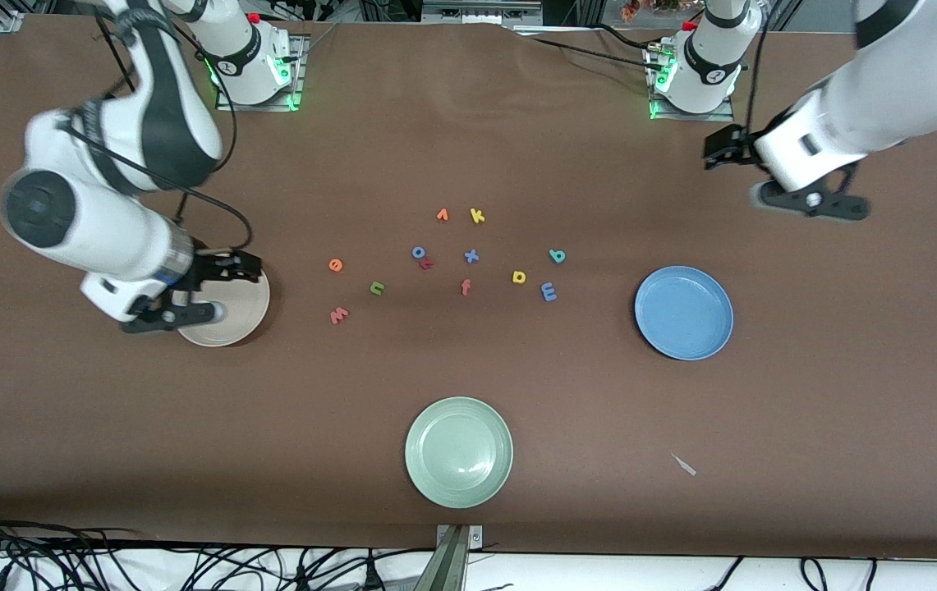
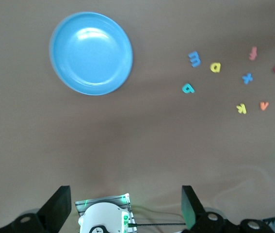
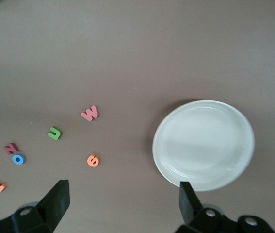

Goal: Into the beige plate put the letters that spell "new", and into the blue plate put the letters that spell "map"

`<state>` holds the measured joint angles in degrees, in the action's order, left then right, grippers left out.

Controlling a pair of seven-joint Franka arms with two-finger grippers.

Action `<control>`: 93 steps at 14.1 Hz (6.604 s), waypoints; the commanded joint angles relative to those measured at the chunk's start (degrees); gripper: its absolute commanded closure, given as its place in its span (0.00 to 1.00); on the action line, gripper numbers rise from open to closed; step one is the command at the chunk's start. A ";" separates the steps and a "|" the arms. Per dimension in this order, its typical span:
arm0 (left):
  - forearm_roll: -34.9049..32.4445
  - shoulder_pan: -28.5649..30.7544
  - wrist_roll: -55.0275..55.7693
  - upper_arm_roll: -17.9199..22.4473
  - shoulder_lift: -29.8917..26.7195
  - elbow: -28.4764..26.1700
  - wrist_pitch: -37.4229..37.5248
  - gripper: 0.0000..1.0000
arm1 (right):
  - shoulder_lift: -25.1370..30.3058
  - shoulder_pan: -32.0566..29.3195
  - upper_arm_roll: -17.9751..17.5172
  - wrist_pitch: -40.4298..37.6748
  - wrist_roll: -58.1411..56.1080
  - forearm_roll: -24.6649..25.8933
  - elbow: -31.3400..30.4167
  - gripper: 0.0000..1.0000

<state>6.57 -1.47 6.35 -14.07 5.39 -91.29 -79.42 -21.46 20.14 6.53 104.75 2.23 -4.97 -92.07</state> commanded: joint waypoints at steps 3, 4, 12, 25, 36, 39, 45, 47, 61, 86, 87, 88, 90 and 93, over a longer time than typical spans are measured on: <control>-0.15 -2.29 6.45 -4.48 11.38 1.99 -10.64 0.00 | -10.34 3.94 0.41 6.94 8.79 -1.88 4.53 0.00; -1.37 -4.57 9.18 -4.48 12.96 1.73 -13.10 0.00 | -11.31 4.90 0.32 7.83 12.93 -2.14 4.53 0.00; -9.03 -9.78 37.22 -4.48 25.62 1.11 -27.69 0.01 | -15.80 7.55 0.32 21.44 39.25 -8.20 -1.69 0.00; -15.79 -13.65 43.92 -4.48 34.42 -9.69 -52.32 0.14 | -16.42 9.13 0.32 28.93 41.98 -9.70 -8.92 0.17; -16.15 -13.82 43.04 -4.48 33.55 -10.93 -51.90 0.92 | -17.74 8.78 0.32 29.64 41.36 -9.70 -8.92 0.58; -16.15 -12.86 38.42 -4.48 28.11 -8.48 -40.59 0.96 | -17.74 8.78 0.32 29.46 41.36 -9.70 -8.74 0.97; -16.15 -4.88 19.96 -4.13 22.20 -9.00 -28.07 0.87 | -16.25 8.52 1.46 20.36 34.71 -9.44 -4.62 1.00; -19.20 -0.84 13.80 -3.95 23.25 -9.17 -28.77 0.87 | -13.71 8.34 4.09 15.50 26.55 -9.44 -5.31 1.00; -22.75 2.88 12.45 -5.18 27.66 -9.70 -30.36 0.01 | -3.33 7.99 16.67 31.40 -16.39 -9.44 -27.64 0.31; -14.48 -2.66 52.62 -15.91 27.65 -27.10 -57.86 0.43 | -2.44 12.55 -0.82 45.55 25.37 -9.62 -36.34 0.06; -14.66 -2.66 52.62 -15.91 28.00 -27.10 -57.86 0.47 | -2.62 12.64 -0.82 45.54 25.37 -9.62 -36.34 0.10; -15.09 -2.40 52.62 -15.91 28.01 -27.10 -57.86 0.57 | -2.88 12.64 -0.82 45.46 25.37 -9.62 -36.34 0.13; -15.36 -1.96 52.62 -15.91 27.48 -26.93 -57.43 0.88 | -2.97 12.64 -0.82 45.37 25.37 -9.62 -36.52 0.25; -15.36 -1.78 52.01 -15.91 25.03 -26.05 -54.10 0.95 | -2.97 12.56 -0.82 45.28 25.37 -9.62 -36.43 0.48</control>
<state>-8.04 -3.39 58.19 -30.12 33.58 -117.25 -136.59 -24.80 32.36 5.77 149.35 27.11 -13.97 -127.72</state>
